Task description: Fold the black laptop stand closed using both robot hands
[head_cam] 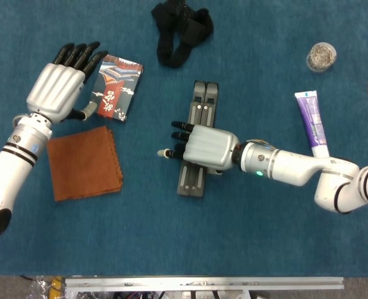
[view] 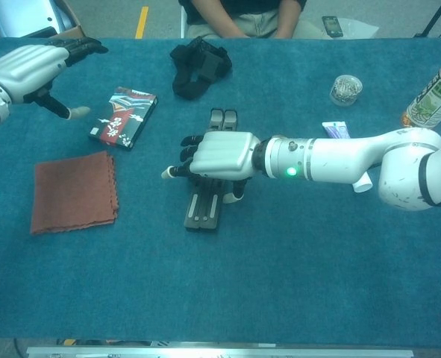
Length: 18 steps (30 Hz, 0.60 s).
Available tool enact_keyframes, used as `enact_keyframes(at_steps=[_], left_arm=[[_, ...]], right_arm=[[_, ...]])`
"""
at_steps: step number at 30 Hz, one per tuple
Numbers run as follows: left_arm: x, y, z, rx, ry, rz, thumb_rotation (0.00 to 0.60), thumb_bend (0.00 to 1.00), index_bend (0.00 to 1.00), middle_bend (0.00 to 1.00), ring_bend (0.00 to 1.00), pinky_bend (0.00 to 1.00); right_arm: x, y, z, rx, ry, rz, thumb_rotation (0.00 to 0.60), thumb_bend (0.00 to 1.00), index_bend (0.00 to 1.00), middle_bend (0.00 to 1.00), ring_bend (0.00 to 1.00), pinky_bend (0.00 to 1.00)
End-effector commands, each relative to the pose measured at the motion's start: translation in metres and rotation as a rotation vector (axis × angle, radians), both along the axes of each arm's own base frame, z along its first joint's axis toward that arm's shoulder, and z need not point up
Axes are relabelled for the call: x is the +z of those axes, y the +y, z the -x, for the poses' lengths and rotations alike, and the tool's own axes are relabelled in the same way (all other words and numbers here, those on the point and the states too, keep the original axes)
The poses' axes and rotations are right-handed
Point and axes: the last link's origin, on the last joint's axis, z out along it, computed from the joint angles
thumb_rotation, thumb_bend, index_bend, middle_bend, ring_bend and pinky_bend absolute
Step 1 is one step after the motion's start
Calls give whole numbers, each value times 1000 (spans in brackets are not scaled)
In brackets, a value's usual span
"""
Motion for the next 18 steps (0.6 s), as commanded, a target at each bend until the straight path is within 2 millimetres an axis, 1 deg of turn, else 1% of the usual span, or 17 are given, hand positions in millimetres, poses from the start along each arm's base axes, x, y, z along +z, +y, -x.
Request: enact_keyframes(at_steps=[1,2,5,8,10,12,16,18], left_arm=[[0,0,0,-2,0,0,600,284,0,0,0,0],[0,0,-1,-2,0,0,600,284,0,0,0,0],[1,-1,-2,-5,-3,-1,600,284,0,0,0,0],[2,-2,-3,-8,-3,0,600,284,0,0,0,0],[3,-3,-3,-13,4,0,600,285,0,0,0,1],[3,-5,-2,-20,11,-4,600,284,0,0,0,1],[8,-10,2,-24,23,-23,600,285,0,0,0,0],[12,-13,4,-21,20,-39,600,284,0,0,0,0]], right_arm=[[1,1,0,0,-3,-1,600,241,0,434,135,1],[2,1,0,-3,-6,-5,600,237,0,401,122,0],[6,2,-1,0,-13,-2,600,216,0,174,12,0],[12,3,-1,-13,-41,16,600,215,0,77,0,0],[18,3,-1,-29,-73,41,600,215,0,34,0,1],[24,3,0,-48,-107,66,600,215,0,10,0,0],[46,1,6,-107,-191,153,600,214,0,3,0,0],[61,1,13,-146,-234,221,600,213,0,4,0,1]])
